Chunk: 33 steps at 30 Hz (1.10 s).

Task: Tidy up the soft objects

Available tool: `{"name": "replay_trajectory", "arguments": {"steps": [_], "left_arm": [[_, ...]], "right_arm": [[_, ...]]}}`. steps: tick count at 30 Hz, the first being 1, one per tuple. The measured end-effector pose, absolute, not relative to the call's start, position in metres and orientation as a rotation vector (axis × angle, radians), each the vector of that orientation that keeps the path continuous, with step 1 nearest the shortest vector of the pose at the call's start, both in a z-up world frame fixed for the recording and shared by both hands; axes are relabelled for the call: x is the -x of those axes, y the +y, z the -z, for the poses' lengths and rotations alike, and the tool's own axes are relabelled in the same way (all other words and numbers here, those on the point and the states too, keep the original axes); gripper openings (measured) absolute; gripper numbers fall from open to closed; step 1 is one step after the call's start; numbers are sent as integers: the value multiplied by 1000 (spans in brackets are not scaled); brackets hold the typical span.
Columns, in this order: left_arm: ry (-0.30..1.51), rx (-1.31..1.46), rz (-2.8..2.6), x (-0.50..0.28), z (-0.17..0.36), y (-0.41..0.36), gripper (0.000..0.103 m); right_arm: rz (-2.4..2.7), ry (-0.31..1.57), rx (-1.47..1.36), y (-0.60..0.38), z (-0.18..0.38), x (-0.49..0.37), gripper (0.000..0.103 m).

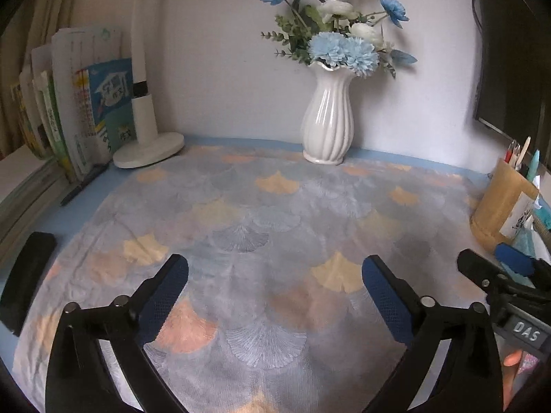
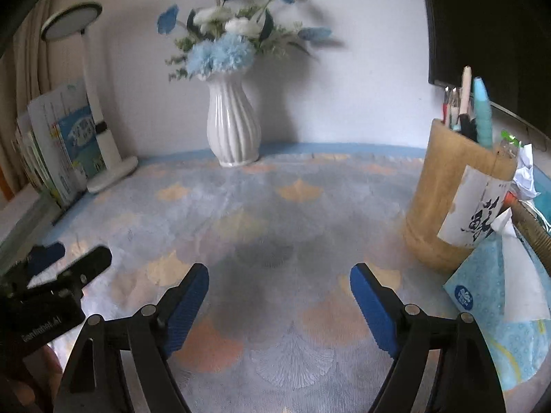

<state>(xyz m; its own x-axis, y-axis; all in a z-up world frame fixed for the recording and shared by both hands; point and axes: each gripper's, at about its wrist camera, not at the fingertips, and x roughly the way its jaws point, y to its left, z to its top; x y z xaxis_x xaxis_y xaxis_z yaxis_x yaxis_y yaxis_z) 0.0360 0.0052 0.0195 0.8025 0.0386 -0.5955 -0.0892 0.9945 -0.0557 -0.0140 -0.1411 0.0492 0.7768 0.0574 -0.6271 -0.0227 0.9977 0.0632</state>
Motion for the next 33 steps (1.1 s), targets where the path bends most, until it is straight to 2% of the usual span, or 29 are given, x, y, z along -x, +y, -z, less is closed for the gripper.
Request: {"name": "replay_trajectory", "arguments": {"steps": [2,8,12,33], "left_arm": [[641,68,-74,-37,-19,2,101],[634,41,-84,-35,-18,-1,102],[634,58,-88,-35,-18,3,102],[655,49,-101,-38,-16,4,102]], "right_arm": [[-27,678,-63,-145,-50,16,97],[6,656,-17,-138,-51,20,97],[12,632,15,-133,-53,26,103],[28,652,3,-138,-51,23,103]]}}
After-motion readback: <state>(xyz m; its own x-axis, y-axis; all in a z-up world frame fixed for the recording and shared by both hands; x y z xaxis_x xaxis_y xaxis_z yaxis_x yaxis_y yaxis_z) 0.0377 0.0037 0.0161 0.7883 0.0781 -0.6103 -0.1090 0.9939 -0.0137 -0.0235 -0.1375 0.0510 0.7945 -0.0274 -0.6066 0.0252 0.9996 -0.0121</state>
